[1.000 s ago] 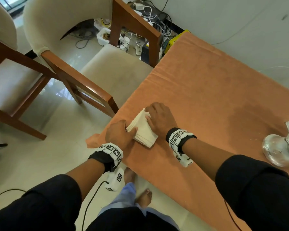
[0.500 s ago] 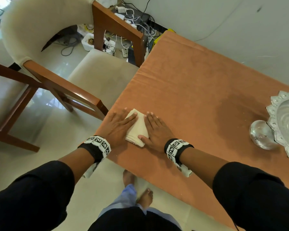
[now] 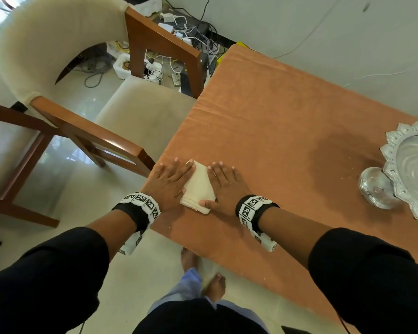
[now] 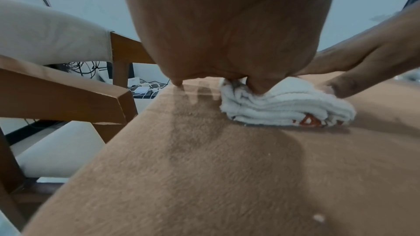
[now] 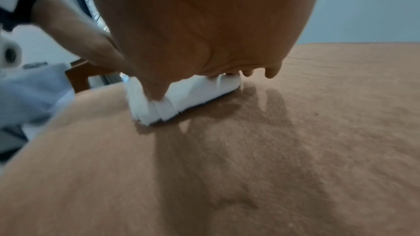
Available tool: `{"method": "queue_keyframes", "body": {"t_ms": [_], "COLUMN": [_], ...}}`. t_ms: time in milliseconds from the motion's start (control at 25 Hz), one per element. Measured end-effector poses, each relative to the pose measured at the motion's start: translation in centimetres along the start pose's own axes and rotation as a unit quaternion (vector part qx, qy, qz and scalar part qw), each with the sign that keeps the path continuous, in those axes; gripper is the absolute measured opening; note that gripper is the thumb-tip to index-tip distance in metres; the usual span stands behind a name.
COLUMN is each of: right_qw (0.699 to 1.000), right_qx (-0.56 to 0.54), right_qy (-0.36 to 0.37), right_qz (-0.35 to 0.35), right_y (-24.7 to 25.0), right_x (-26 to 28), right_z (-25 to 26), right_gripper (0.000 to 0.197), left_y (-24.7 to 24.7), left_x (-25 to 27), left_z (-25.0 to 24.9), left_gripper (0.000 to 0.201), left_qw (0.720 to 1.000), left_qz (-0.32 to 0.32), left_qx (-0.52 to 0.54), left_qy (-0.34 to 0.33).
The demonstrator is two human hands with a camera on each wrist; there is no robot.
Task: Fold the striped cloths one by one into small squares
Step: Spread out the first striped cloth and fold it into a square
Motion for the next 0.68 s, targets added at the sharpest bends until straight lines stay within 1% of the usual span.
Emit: {"method": "queue_keyframes", "body": {"t_ms": [40,80,160,200,240,280,320,400,480,600,680], "right_qw": [1.000,0.998,0.986,0.977,0.968,0.959,0.950,0.932,0.915,0.891,0.877], "right_qx": [-0.021,-0.057,-0.145,-0.186,-0.223,-0.254,-0.281,-0.326,-0.360,-0.405,-0.432], "right_qy": [-0.012,-0.027,-0.062,-0.081,-0.099,-0.116,-0.131,-0.158,-0.180,-0.206,-0.207], "right_qz": [-0.007,-0.020,-0.058,-0.066,-0.061,-0.051,-0.043,-0.037,-0.040,-0.024,-0.023], "right_y": [0.6,1.2,2.0,2.1,2.1,2.0,2.0,2.3,2.8,2.9,3.4], "right_x": [-0.1,-0.1,-0.3,-0.6,-1.0,-1.4,-1.8,-2.2,-2.5,-2.7,-2.7], "right_z": [0.1,0.0,-0.5,-0.9,-1.2,-1.4,-1.5,-1.6,-1.8,-2.2,-2.2], "right_gripper": [0.108,0.101,0.079,0.069,0.063,0.058,0.055,0.056,0.054,0.043,0.037], "left_y": [0.3,0.9,2.0,2.4,2.6,2.7,2.7,2.7,2.4,2.1,2.5], "left_x": [0.0,0.0,-0.1,-0.2,-0.4,-0.7,-1.0,-1.5,-1.9,-2.0,-1.7], "left_z": [0.0,0.0,0.1,0.1,0.1,0.1,0.0,-0.1,0.1,0.8,1.2], "left_gripper": [0.076,0.075,0.069,0.066,0.064,0.065,0.068,0.073,0.073,0.070,0.067], "left_qw": [1.000,0.998,0.988,0.980,0.973,0.967,0.962,0.952,0.939,0.925,0.930], "left_qz": [-0.001,-0.012,-0.068,-0.099,-0.115,-0.115,-0.100,-0.063,-0.047,-0.059,-0.076], "left_qx": [0.022,0.057,0.137,0.167,0.195,0.221,0.246,0.282,0.314,0.339,0.311], "left_qy": [0.000,0.002,0.020,0.032,0.041,0.051,0.063,0.097,0.129,0.158,0.182]}}
Point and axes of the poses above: each hand's wrist, its own x-axis away from the middle knuckle, its own y-axis out of the back of the hand, z = x × y, the point moved 3 cm from there along -x, towards the middle knuckle, and after that the axes turned 5 degrees about -x, right-handed, at the moved point
